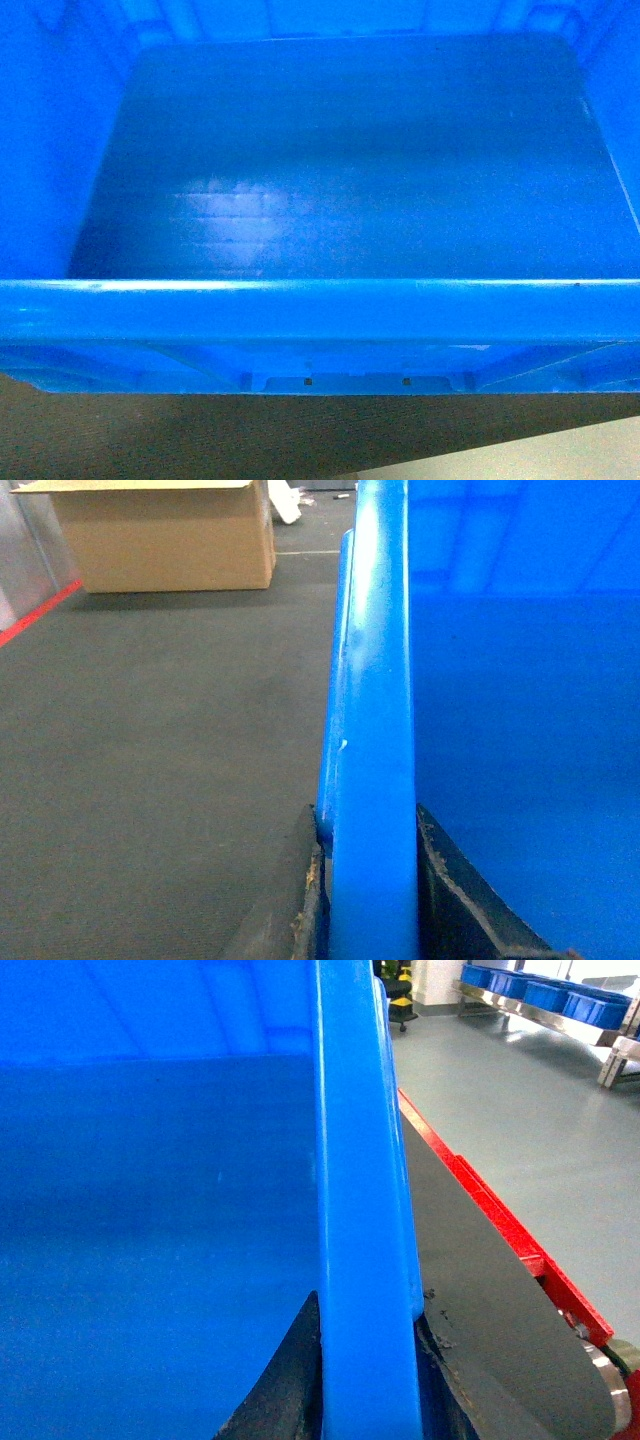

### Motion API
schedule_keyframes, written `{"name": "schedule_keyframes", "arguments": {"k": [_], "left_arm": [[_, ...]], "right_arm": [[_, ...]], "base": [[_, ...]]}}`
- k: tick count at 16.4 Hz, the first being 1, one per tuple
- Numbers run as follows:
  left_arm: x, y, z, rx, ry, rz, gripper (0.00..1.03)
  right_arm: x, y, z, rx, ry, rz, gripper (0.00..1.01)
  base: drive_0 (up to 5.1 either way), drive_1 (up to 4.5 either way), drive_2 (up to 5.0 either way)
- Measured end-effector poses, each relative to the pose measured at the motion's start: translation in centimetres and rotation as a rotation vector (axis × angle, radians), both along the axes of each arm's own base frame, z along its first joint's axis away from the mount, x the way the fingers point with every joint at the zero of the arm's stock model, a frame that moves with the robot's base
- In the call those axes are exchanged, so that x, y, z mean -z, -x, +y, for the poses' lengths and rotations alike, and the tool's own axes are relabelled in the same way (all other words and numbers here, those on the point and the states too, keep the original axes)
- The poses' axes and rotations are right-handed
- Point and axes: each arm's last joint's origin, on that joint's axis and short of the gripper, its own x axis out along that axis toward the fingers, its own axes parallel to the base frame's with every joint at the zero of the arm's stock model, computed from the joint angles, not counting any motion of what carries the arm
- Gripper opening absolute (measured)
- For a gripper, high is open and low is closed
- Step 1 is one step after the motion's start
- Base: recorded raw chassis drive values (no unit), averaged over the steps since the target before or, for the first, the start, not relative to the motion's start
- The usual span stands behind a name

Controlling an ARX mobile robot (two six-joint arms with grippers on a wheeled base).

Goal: Place box next to blue box on left shelf

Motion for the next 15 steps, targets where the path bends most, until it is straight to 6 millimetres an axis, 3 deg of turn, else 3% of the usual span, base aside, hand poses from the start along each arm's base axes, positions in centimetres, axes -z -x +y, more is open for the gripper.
{"name": "schedule_keyframes", "arguments": {"k": [15], "left_arm": [[-0.01,0.0,0.0,0.0,0.0,-0.001,0.16]], "right_arm": [[-0.02,0.0,0.0,0.0,0.0,-0.002,0.17]], "base": [[-1.5,-1.52,-1.5]]}}
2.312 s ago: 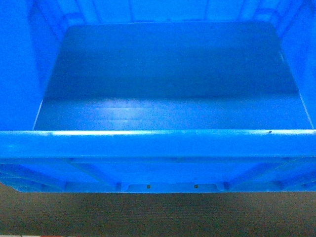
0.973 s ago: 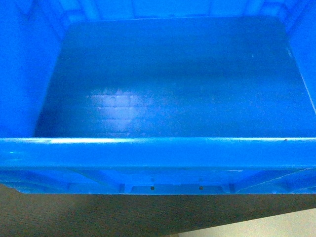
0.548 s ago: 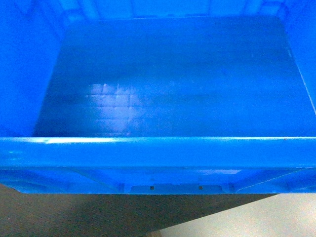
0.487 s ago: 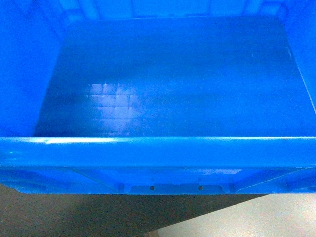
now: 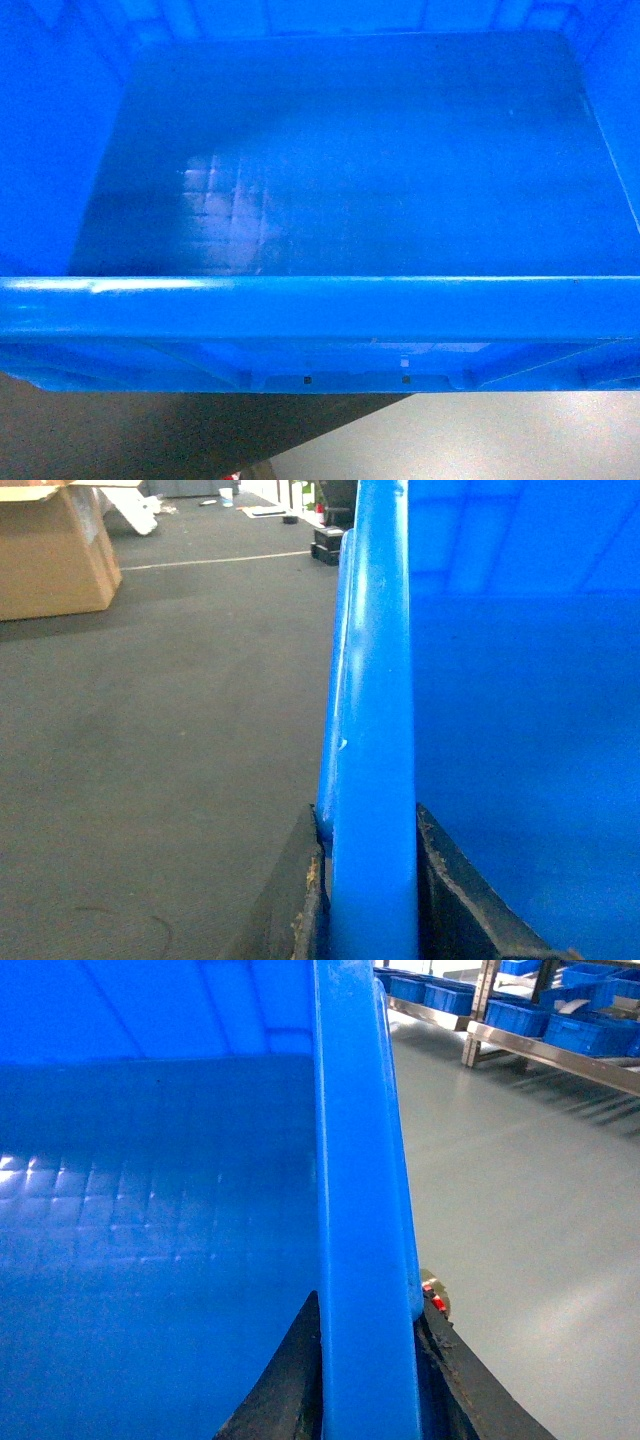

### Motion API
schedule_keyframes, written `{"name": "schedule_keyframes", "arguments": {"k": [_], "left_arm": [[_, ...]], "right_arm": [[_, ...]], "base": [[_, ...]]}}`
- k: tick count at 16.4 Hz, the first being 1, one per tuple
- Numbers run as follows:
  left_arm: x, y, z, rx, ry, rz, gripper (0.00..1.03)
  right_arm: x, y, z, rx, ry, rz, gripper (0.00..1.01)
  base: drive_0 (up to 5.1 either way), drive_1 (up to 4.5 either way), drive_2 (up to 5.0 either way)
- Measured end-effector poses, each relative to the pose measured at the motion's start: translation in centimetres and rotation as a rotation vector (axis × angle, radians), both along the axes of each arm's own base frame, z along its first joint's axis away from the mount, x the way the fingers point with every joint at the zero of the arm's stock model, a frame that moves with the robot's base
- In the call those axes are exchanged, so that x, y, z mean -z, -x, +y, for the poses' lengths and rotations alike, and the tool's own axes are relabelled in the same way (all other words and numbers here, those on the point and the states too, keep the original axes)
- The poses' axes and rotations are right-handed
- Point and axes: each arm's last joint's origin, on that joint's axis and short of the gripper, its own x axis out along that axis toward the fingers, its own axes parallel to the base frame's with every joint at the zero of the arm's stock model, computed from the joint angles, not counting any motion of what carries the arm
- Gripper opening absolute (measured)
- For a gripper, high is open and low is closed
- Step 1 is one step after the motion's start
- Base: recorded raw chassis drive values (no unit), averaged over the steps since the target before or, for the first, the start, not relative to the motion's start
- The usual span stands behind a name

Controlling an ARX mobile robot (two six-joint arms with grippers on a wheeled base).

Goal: Place box next to blue box on left shelf

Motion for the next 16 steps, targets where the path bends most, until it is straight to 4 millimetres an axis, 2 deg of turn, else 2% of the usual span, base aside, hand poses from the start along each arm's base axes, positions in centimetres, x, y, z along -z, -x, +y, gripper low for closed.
{"name": "schedule_keyframes", "arguments": {"k": [16], "left_arm": [[0.0,0.0,0.0,0.0,0.0,0.0,0.16]], "right_arm": [[0.0,0.0,0.0,0.0,0.002,0.0,0.17]], "base": [[-1.5,-1.53,-1.5]]}}
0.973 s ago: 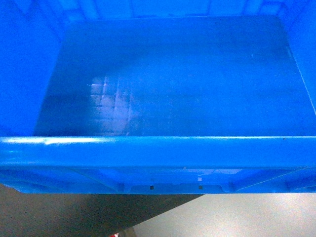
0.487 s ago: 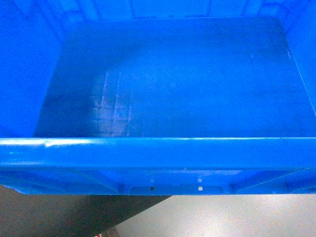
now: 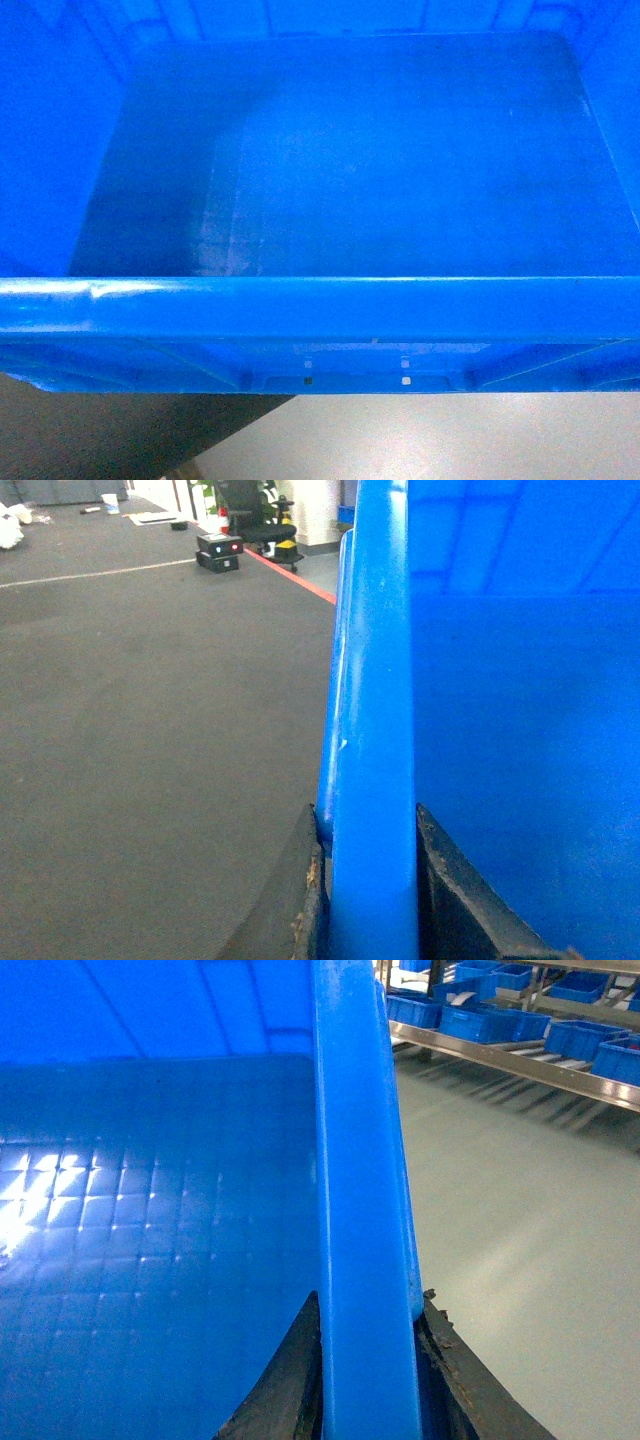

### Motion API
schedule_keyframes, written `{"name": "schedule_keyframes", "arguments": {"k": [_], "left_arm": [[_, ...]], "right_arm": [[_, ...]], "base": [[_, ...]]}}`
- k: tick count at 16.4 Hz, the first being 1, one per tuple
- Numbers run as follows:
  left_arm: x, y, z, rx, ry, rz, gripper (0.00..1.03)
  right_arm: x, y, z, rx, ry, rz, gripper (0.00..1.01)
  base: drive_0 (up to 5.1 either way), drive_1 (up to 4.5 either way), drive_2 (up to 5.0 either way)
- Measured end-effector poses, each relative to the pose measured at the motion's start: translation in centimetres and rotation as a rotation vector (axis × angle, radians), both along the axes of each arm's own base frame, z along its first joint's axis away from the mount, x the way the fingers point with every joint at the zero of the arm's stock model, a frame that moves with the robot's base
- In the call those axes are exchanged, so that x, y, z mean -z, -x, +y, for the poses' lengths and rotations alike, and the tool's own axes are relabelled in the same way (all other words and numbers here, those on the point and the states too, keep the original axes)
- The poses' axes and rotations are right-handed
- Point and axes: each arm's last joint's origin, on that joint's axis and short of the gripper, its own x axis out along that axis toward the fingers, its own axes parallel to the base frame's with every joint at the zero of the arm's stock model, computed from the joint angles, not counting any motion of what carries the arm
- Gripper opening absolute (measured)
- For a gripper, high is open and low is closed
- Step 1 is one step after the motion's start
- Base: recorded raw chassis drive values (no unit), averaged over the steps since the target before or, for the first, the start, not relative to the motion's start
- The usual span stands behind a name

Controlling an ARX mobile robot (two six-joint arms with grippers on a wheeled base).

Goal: Place box next to blue box on left shelf

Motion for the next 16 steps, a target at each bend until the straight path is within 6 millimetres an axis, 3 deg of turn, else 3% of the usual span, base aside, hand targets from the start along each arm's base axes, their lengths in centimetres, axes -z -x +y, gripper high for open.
{"name": "schedule_keyframes", "arguments": {"k": [16], "left_arm": [[0.01,0.0,0.0,0.0,0.0,0.001,0.16]], "right_arm": [[0.0,0.0,0.0,0.0,0.001,0.0,0.17]], "base": [[-1.5,-1.52,-1.5]]}}
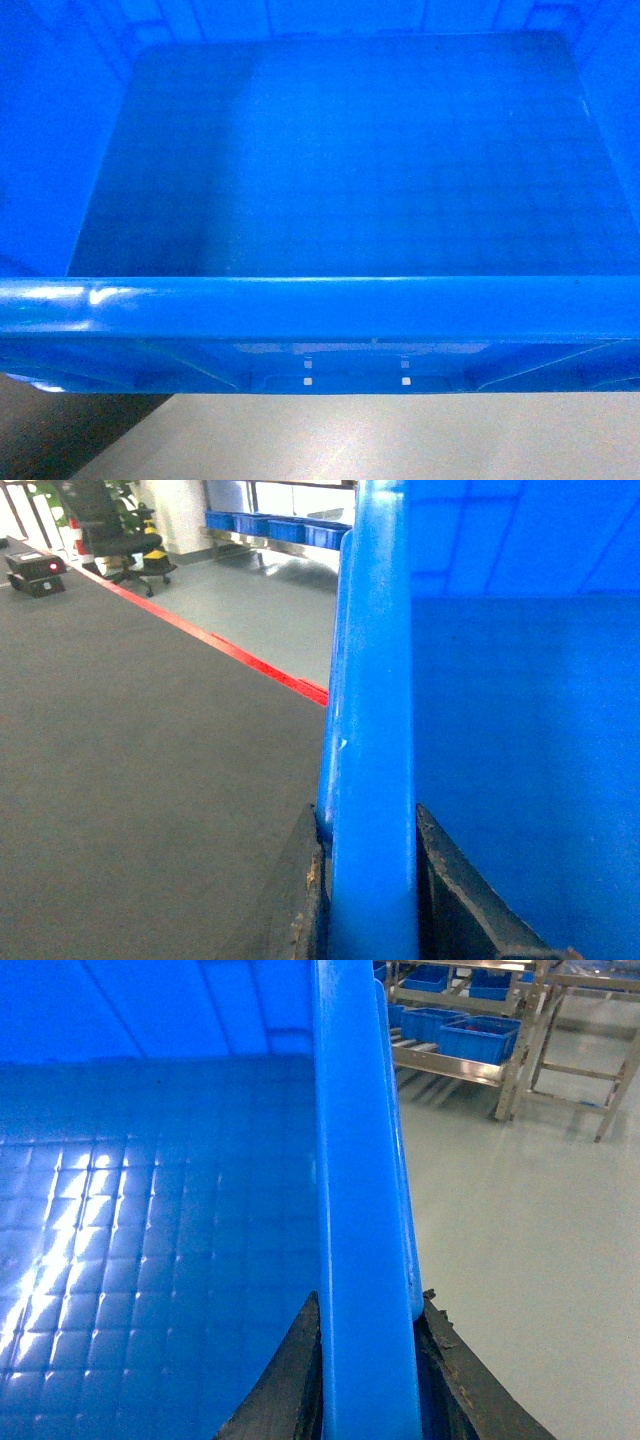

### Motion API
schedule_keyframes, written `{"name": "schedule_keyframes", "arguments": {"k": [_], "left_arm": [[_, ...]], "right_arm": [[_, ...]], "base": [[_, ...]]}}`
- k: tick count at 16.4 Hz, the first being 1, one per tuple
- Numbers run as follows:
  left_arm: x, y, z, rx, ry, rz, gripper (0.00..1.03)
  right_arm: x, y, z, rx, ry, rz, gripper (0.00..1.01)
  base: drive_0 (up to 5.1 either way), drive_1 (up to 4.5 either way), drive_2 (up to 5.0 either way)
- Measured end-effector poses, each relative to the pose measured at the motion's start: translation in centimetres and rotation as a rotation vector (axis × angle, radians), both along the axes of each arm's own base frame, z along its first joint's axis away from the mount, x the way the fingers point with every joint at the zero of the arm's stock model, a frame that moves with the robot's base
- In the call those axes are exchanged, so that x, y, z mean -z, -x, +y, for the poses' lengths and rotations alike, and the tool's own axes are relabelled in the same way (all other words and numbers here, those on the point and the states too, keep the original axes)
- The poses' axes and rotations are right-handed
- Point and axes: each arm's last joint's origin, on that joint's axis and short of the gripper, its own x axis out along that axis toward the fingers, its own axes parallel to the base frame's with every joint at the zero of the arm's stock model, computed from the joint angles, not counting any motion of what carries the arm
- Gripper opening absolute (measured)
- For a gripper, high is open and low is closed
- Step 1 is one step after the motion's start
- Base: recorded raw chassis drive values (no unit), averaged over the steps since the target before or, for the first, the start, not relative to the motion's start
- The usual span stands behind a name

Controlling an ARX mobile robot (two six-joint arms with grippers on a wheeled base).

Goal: Place box next to blue box on left shelf

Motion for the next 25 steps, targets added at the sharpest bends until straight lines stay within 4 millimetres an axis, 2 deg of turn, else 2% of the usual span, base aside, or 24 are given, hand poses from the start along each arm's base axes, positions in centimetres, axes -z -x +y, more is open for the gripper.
{"name": "schedule_keyframes", "arguments": {"k": [25], "left_arm": [[0.0,0.0,0.0,0.0,0.0,0.0,0.16]], "right_arm": [[0.0,0.0,0.0,0.0,0.0,0.0,0.17]], "base": [[-1.5,-1.48,-1.5]]}}
